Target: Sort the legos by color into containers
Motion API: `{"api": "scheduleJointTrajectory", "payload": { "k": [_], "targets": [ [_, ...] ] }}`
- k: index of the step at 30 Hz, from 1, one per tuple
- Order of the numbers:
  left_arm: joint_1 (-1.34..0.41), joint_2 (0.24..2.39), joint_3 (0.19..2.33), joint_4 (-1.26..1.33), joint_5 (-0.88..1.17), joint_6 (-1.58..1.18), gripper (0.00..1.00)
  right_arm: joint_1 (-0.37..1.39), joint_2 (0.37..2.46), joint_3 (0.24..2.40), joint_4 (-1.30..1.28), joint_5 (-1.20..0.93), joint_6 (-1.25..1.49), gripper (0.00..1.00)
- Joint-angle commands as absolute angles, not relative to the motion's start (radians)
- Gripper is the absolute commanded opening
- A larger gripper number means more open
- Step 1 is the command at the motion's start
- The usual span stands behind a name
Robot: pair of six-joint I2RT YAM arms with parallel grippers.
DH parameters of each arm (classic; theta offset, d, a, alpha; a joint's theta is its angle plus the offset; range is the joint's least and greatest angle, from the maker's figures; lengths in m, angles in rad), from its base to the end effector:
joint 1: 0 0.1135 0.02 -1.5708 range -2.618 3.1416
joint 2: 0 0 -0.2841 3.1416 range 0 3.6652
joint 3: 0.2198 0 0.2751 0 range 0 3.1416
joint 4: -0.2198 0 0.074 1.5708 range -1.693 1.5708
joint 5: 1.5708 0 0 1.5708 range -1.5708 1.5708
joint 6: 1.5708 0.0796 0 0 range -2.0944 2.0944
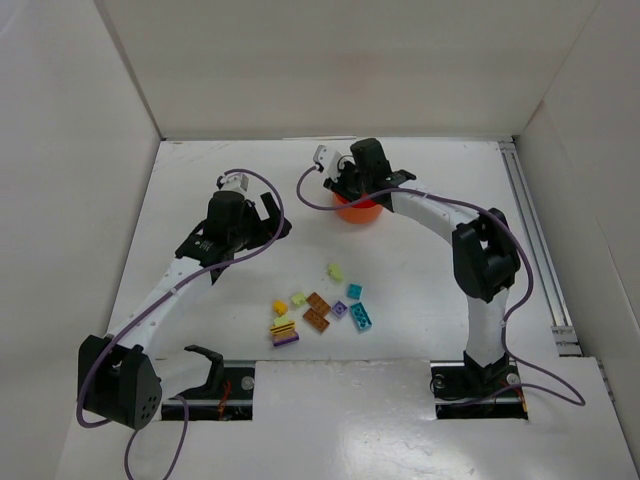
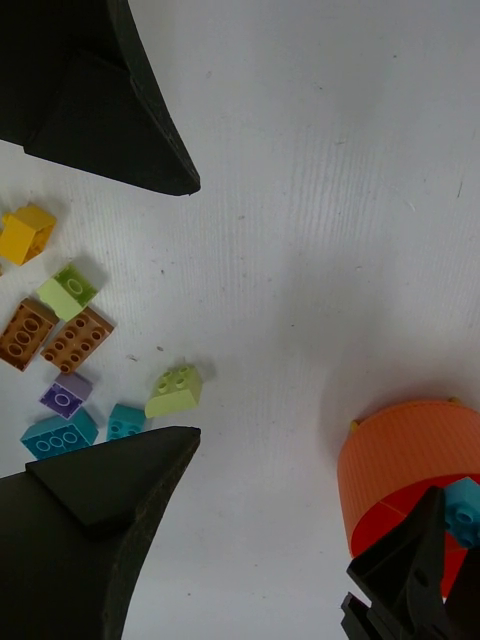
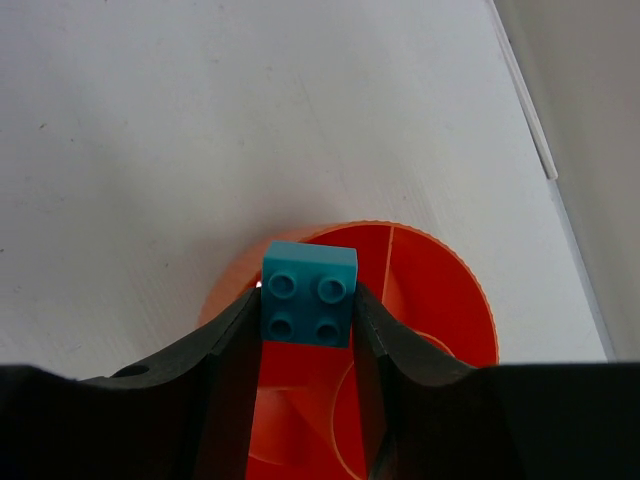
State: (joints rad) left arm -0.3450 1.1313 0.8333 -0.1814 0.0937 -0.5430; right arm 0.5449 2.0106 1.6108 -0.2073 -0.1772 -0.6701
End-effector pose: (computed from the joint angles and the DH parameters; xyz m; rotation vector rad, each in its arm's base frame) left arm 0.2886 -0.1116 0.2784 -0.1488 2.1058 -0.6397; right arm 0.4517 0.2902 0.2344 -1.3198 1.7220 0.1212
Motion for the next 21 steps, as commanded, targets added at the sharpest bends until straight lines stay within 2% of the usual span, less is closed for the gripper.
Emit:
{"api": "scheduleJointTrajectory", "payload": {
  "k": [1, 12, 21],
  "targets": [
    [-0.341, 1.124, 0.865, -0.150, 0.101, -0.528, 1.00, 0.552, 2.014, 1.666, -0.219, -0.184, -0.684, 0.39],
    [-0.341, 1.134, 0.865, -0.150, 0.110, -0.528, 1.00, 0.552, 2.003, 1.666, -0.229, -0.153, -0.675, 0.65],
    [-0.341, 1.134, 0.874, -0.150, 0.141, -0.509, 1.00, 0.552, 1.904, 1.638, -0.198, -0.179, -0.618, 0.65]
  ]
}}
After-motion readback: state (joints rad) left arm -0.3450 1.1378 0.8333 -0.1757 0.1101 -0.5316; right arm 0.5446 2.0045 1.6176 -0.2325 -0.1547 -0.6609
